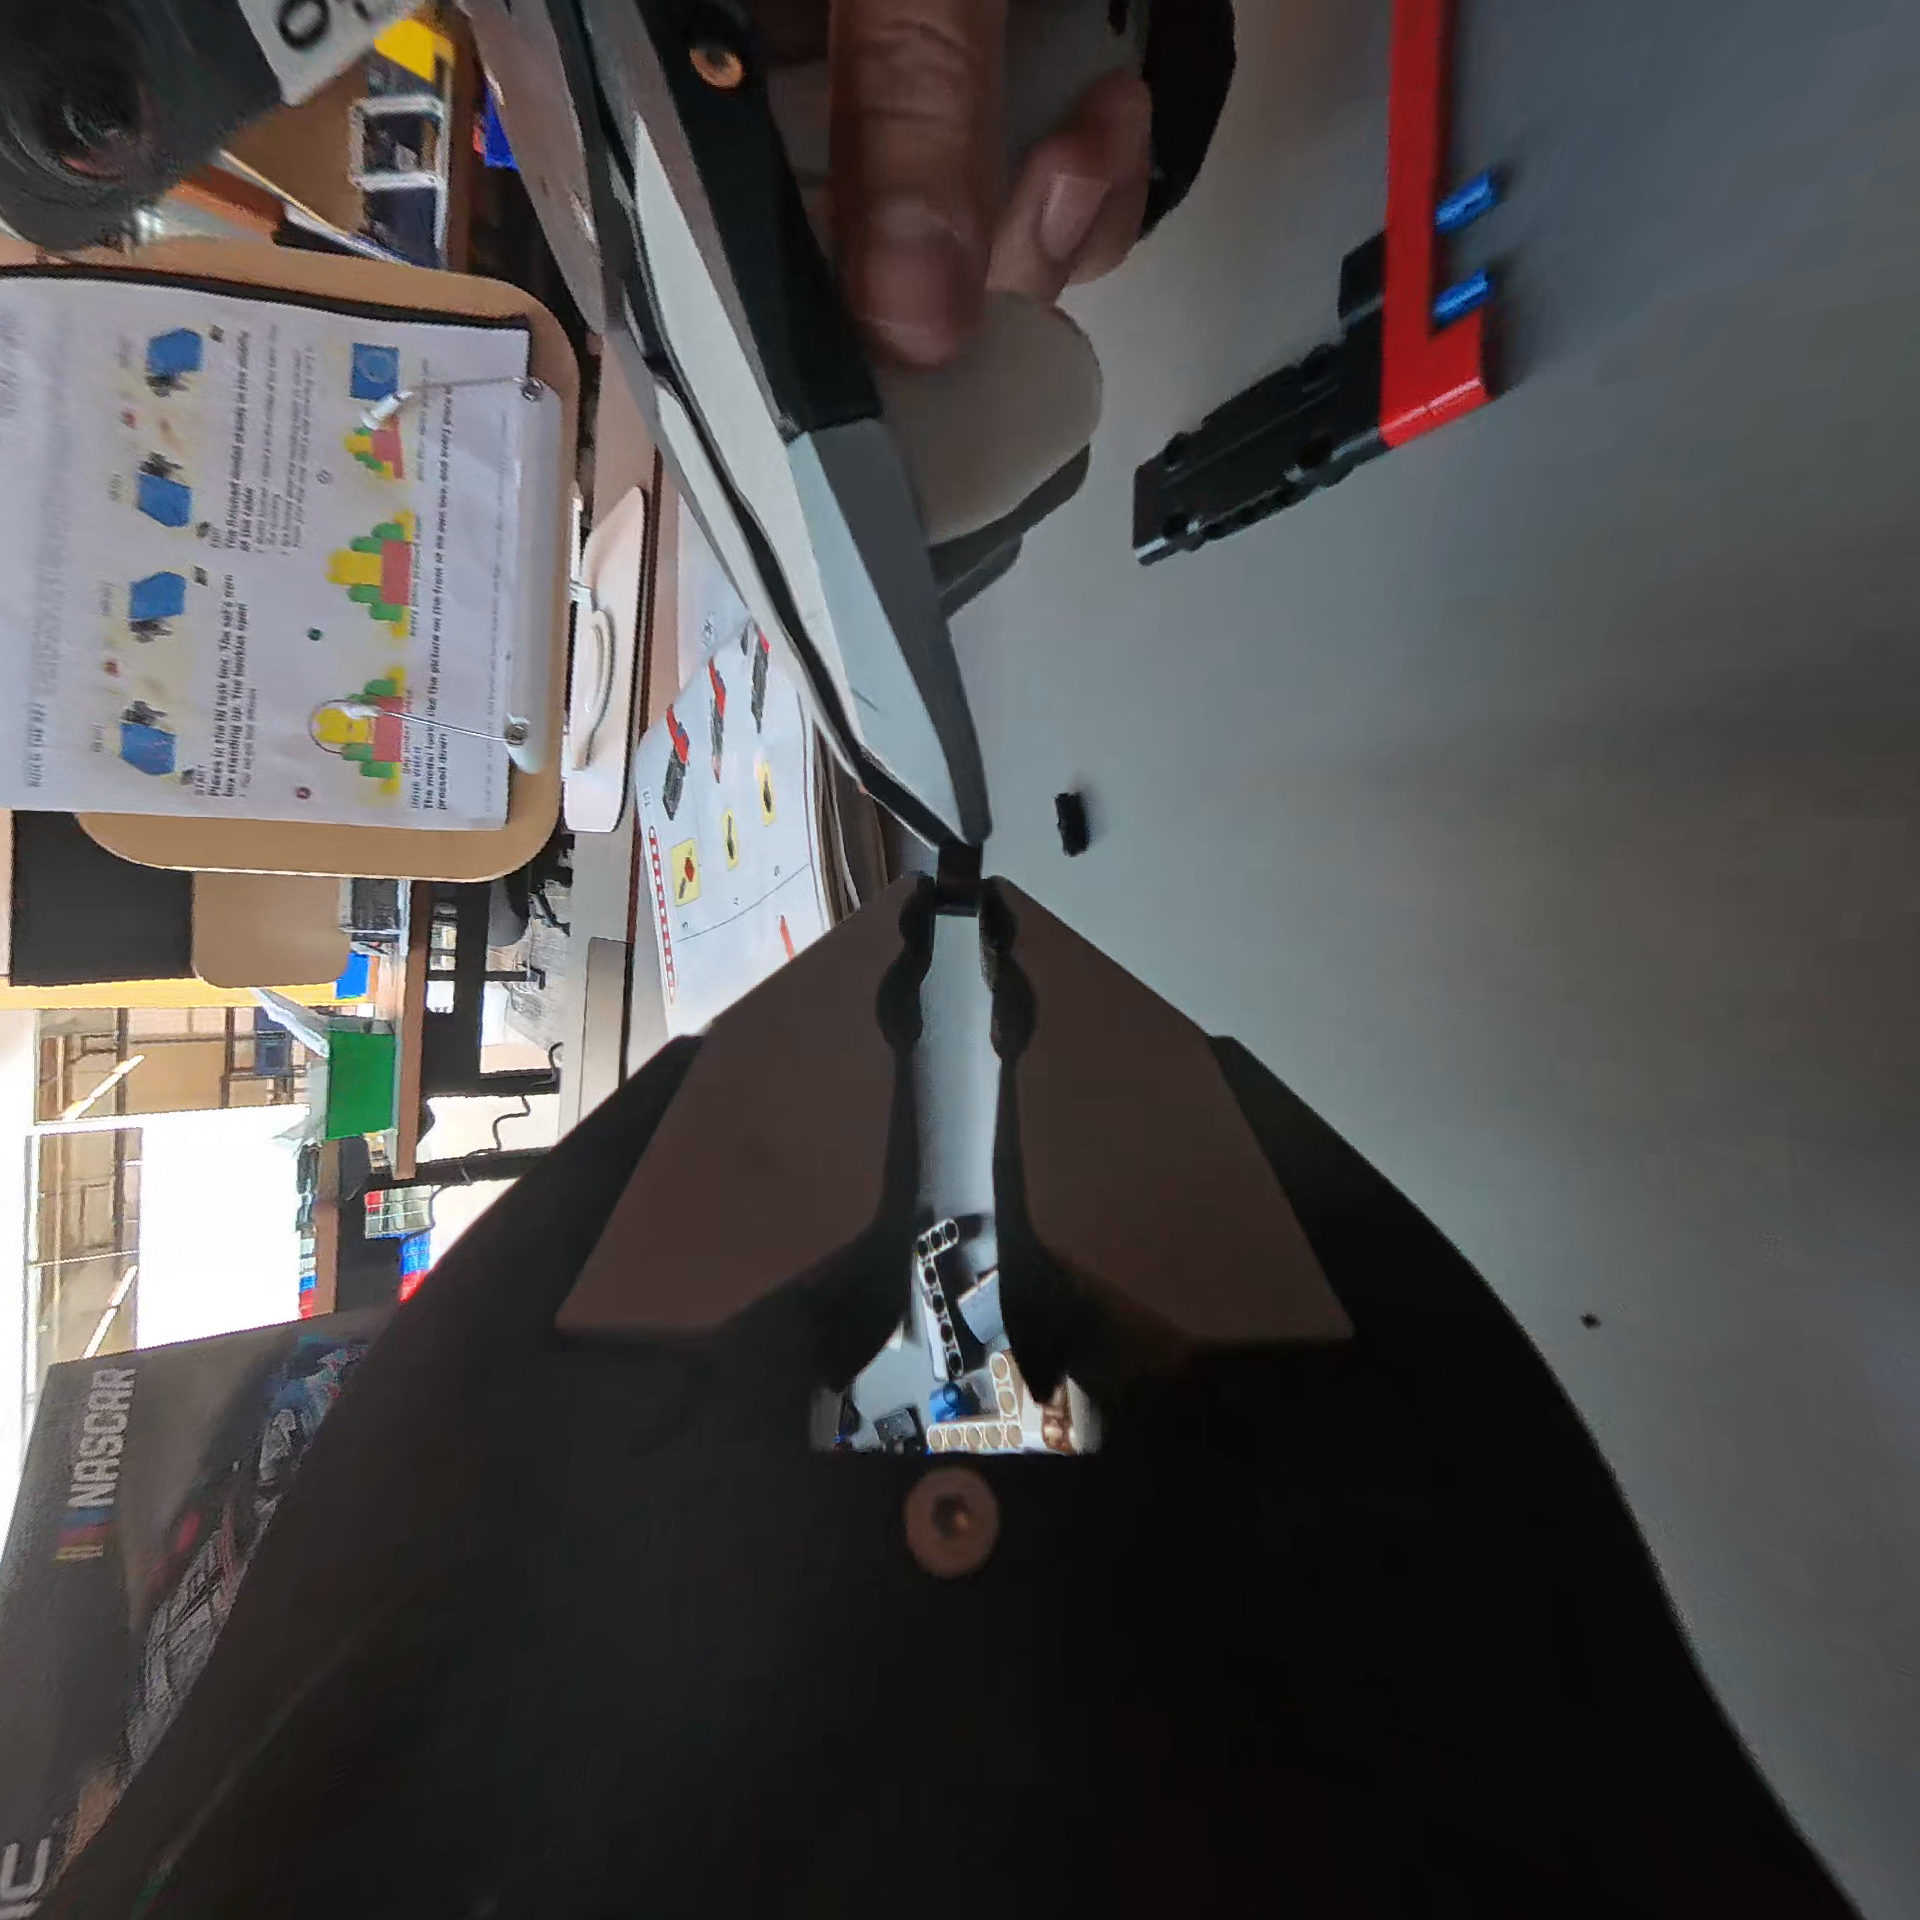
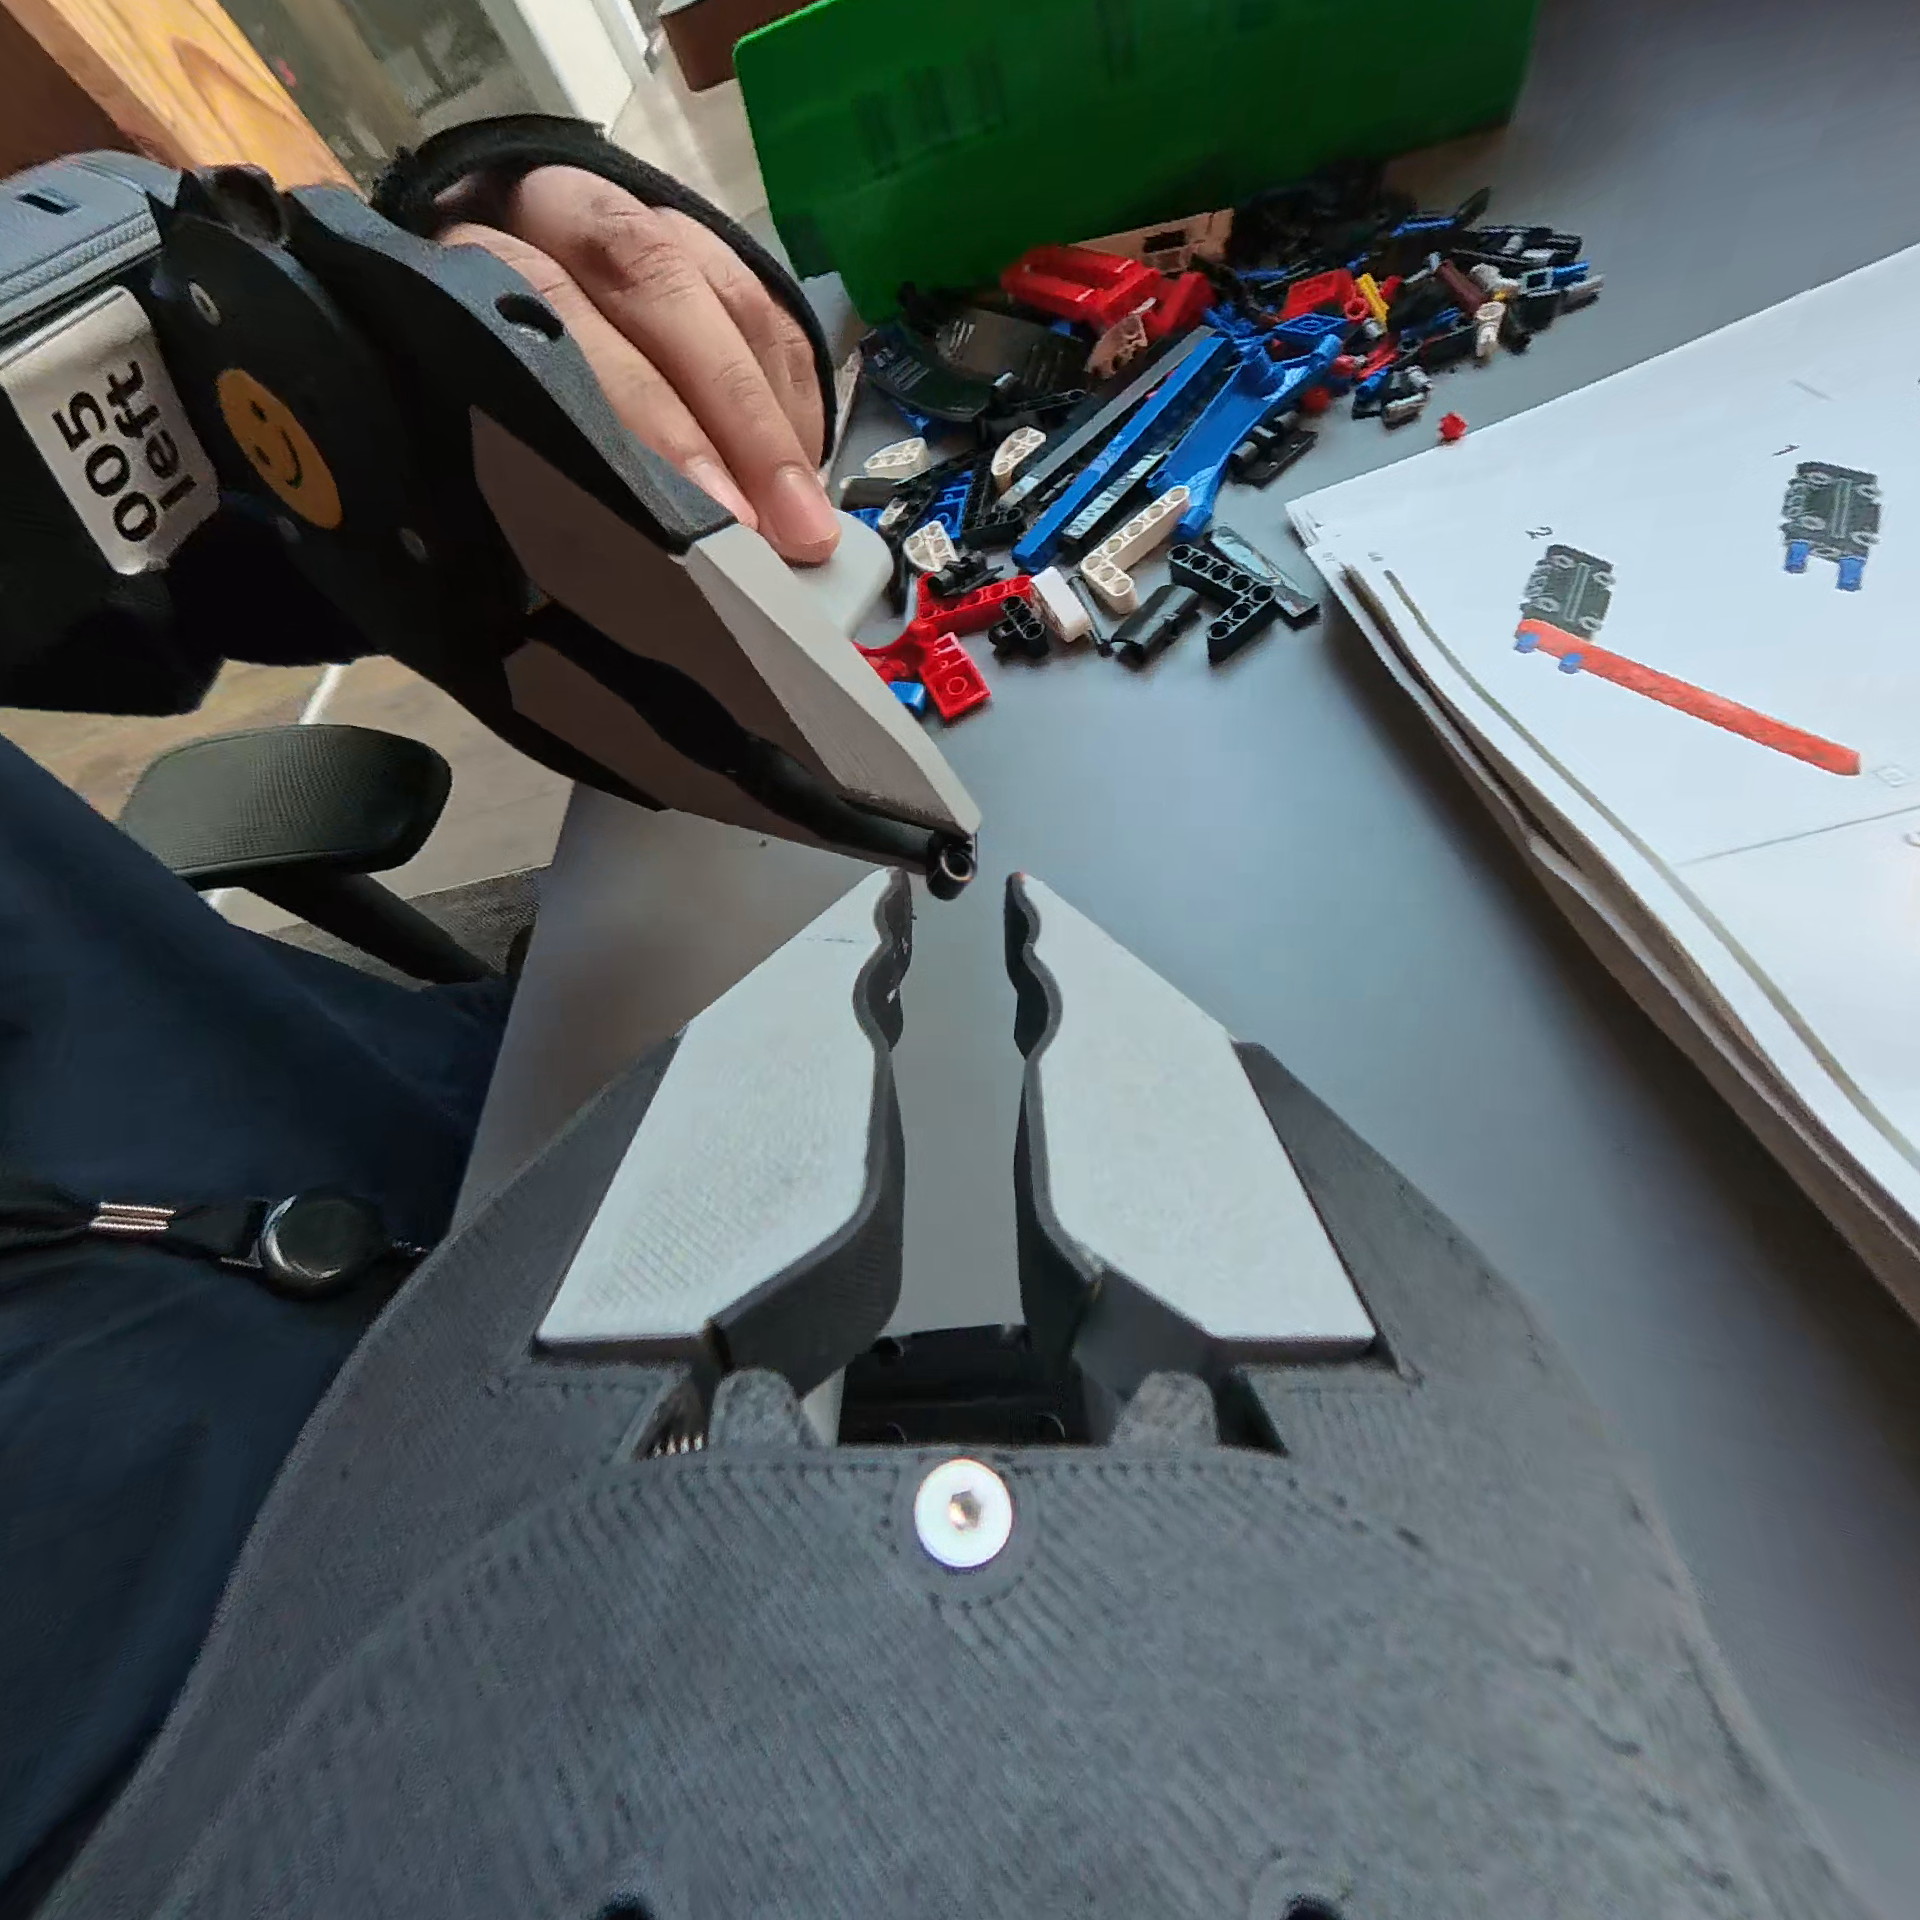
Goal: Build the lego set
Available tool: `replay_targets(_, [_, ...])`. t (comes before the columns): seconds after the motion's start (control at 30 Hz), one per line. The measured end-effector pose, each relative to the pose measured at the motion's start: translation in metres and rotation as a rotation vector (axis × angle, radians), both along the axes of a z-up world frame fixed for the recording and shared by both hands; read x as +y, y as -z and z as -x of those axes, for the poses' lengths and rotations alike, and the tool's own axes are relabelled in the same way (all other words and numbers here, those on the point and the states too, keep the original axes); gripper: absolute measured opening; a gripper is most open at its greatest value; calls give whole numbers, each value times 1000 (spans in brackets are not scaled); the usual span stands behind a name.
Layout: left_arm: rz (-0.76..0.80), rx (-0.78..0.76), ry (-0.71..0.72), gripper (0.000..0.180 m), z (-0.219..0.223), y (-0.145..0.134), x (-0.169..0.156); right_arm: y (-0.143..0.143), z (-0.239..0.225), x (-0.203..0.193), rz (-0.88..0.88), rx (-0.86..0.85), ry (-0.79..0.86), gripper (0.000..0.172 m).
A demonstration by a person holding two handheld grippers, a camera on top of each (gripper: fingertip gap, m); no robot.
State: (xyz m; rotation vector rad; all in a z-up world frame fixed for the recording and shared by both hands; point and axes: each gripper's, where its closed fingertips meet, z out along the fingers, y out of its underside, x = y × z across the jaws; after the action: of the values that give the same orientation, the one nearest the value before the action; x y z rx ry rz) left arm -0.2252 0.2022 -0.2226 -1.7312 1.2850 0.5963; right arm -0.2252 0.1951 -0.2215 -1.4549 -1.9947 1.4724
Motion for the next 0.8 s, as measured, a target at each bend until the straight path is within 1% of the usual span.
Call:
replay_targets(0.07, [-5, -7, -1, 5, -4, -3, -1, -2, -2, -5, -5, 11, -2, 8])
replay_targets(0.2, [-29, 6, 6, 5, -13, -4, -6, -3, -8, -11, 14, 10, -2, 6])
replay_targets(0.3, [-43, -29, 1, 5, -18, -5, -8, -4, -13, -13, 34, 21, -2, 6])
replay_targets(0.4, [-15, -93, -22, 5, -21, -1, -10, 0, -16, -15, 11, 20, -6, 5])
replay_targets(0.47, [42, -185, -31, 7, -25, 3, -13, 6, -18, -15, -36, 16, -17, 4])
replay_targets(0.53, [64, -281, -32, 11, -25, 1, -17, 13, -19, -15, -117, 18, -38, 4])
replay_targets(0.6, [130, -389, -46, 17, -19, 0, -22, 25, -20, -12, -253, 24, -71, 4])
replay_targets(0.67, [267, -512, -88, 27, -13, 7, -27, 38, -21, -9, -383, 17, -105, 4])
replay_targets(0.73, [403, -602, -126, 30, -10, 18, -30, 48, -20, -10, -459, 15, -143, 4])
replay_targets(0.8, [472, -653, -128, 29, -13, 27, -31, 54, -19, -14, -485, 12, -172, 4])
